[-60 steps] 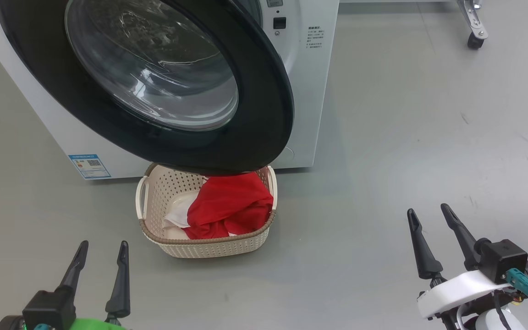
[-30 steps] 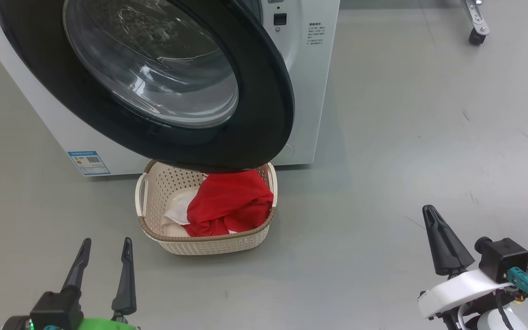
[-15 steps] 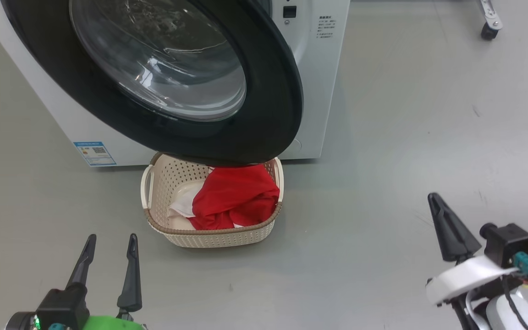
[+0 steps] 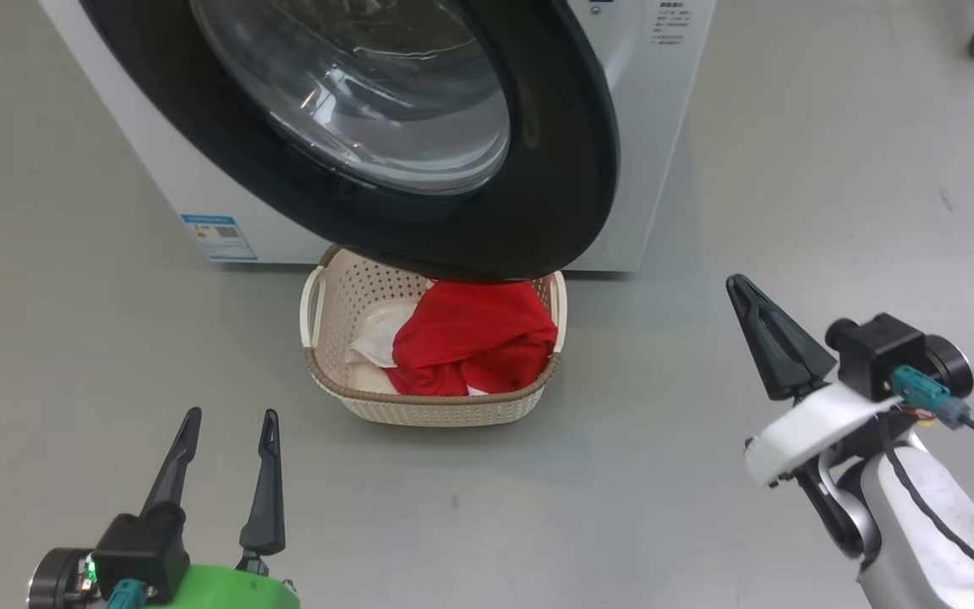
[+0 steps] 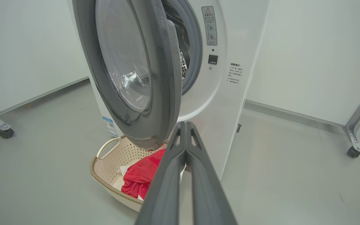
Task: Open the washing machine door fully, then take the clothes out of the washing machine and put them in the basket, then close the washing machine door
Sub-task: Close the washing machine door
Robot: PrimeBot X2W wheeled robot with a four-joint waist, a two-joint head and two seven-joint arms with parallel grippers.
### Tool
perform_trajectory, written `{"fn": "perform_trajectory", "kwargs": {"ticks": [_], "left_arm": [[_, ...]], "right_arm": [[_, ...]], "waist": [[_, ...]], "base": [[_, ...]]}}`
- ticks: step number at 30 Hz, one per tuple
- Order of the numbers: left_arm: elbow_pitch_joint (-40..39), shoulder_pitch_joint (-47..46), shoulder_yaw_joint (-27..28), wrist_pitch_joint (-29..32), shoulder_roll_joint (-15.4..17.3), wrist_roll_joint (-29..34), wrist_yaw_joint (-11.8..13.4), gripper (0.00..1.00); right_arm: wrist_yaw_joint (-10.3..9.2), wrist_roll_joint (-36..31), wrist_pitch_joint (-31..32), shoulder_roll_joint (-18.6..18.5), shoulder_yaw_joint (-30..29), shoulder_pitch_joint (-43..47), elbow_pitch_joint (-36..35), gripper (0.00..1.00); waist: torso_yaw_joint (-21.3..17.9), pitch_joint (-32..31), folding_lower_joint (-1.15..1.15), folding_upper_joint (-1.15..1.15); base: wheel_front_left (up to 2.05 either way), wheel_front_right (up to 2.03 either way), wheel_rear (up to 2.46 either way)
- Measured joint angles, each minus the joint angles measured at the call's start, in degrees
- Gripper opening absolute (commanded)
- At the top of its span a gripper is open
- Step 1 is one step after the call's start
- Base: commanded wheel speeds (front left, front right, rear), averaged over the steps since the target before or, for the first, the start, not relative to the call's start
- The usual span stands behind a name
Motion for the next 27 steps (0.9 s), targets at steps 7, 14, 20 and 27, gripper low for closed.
{"fn": "perform_trajectory", "kwargs": {"ticks": [7, 14, 20, 27], "left_arm": [[-0.69, -1.68, -1.60, -0.01, -0.87, 0.41, 0.00, 1.00], [-0.75, -2.89, -2.58, -0.59, -1.59, 0.34, 0.00, 1.00], [-0.74, -3.73, -2.70, -1.40, -1.76, 0.36, 0.00, 1.00], [-0.60, -4.33, -2.71, -2.10, -2.03, 0.36, 0.00, 1.00]], "right_arm": [[0.48, -0.24, 2.03, 1.15, 1.65, -6.20, 2.77, 0.00], [0.91, -0.27, 3.34, 1.23, 1.76, -12.56, 6.04, 0.00], [0.98, -0.77, 4.36, 1.22, 1.82, -17.80, 9.15, 0.00], [1.42, -0.77, 4.53, 1.24, 2.31, -22.13, 12.63, 0.00]], "waist": [[3.00, 2.05, 0.00, 0.00], [6.40, 4.32, 0.00, 0.00], [8.93, 6.52, 0.00, 0.00], [10.65, 8.89, 0.00, 0.00]], "base": [[0.00, 0.00, 0.00], [0.00, 0.00, 0.00], [0.00, 0.00, 0.00], [0.00, 0.00, 0.00]]}}
